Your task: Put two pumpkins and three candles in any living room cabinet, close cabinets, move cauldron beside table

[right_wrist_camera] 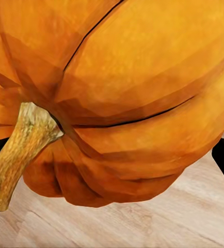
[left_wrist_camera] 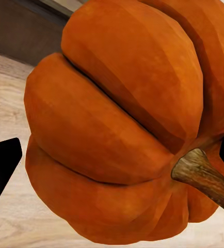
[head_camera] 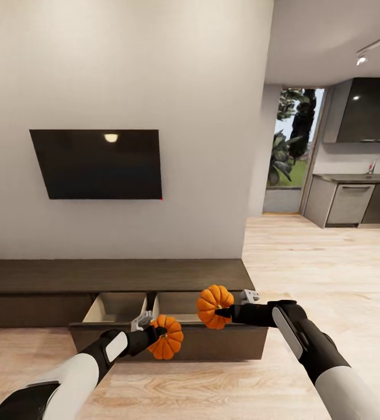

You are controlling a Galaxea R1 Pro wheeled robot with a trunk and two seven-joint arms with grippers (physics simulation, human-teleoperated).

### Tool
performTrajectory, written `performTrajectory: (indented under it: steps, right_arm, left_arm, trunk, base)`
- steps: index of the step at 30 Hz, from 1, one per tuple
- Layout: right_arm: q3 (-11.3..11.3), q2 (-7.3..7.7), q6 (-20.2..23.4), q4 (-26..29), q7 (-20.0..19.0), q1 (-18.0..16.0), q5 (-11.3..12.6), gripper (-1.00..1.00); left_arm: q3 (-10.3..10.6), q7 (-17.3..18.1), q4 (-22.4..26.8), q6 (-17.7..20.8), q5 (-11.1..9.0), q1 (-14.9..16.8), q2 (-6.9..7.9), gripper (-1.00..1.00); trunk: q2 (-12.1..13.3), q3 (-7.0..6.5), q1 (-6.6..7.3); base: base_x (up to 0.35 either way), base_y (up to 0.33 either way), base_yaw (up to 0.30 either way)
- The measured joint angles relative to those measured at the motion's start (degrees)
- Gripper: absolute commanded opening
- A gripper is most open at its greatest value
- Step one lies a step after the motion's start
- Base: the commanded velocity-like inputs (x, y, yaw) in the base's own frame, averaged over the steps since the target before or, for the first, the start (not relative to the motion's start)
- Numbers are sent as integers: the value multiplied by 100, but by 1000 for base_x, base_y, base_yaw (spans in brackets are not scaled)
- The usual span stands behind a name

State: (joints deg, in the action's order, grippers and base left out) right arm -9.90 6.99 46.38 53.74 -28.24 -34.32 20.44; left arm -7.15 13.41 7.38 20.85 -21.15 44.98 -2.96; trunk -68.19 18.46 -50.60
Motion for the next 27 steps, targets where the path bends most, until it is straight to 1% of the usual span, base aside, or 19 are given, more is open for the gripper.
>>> performTrajectory:
  steps: [1,4,7,10,15,16,18,21,23,25,26,27]
  right_arm:
    - [-1,0,0,0,-1,0,-1,-100]
    - [-2,-1,3,0,-9,0,8,-100]
    - [4,-1,2,0,6,0,-5,-100]
    - [12,5,-3,-1,11,0,-19,-100]
    - [43,8,46,-7,27,0,-4,-100]
    - [67,8,62,-12,30,0,-4,-100]
    - [137,8,69,-78,97,-2,-23,-100]
    - [213,16,58,-231,335,-7,-44,-100]
    - [229,23,71,-259,403,-8,16,-100]
    - [252,63,67,-275,440,-9,-17,-100]
    - [276,105,72,-279,455,-10,11,-100]
    - [309,158,72,-288,472,-13,-23,-100]
  left_arm:
    - [0,-1,0,0,0,0,0,-100]
    - [1,-8,0,0,10,0,0,-100]
    - [12,-5,19,4,-8,-1,-80,-100]
    - [5,-7,56,3,3,-1,-127,-100]
    - [-10,-23,190,42,13,1,-133,-100]
    - [-11,-88,283,86,31,4,-133,-100]
    - [-2,-300,450,263,32,7,-134,-100]
    - [-14,-544,898,713,-17,10,-137,-100]
    - [-4,-595,1064,915,-4,9,-142,-100]
    - [-4,-621,1164,1075,-4,11,-140,-100]
    - [-4,-633,1200,1148,2,16,-142,-100]
    - [-9,-656,1235,1217,-5,41,-147,-100]
  trunk:
    - [0,0,0]
    - [0,0,3]
    - [-1,0,3]
    - [-1,0,3]
    - [0,0,1]
    - [0,0,0]
    - [0,0,0]
    - [0,-1,0]
    - [0,0,0]
    - [0,0,0]
    - [0,0,0]
    - [0,-1,0]
  base:
    - [0,0,-2]
    - [283,-57,0]
    - [311,-115,0]
    - [263,-93,0]
    - [59,-19,0]
    - [11,-4,0]
    - [6,-2,0]
    - [2,-1,0]
    - [0,0,0]
    - [0,0,0]
    - [0,0,0]
    - [0,0,0]
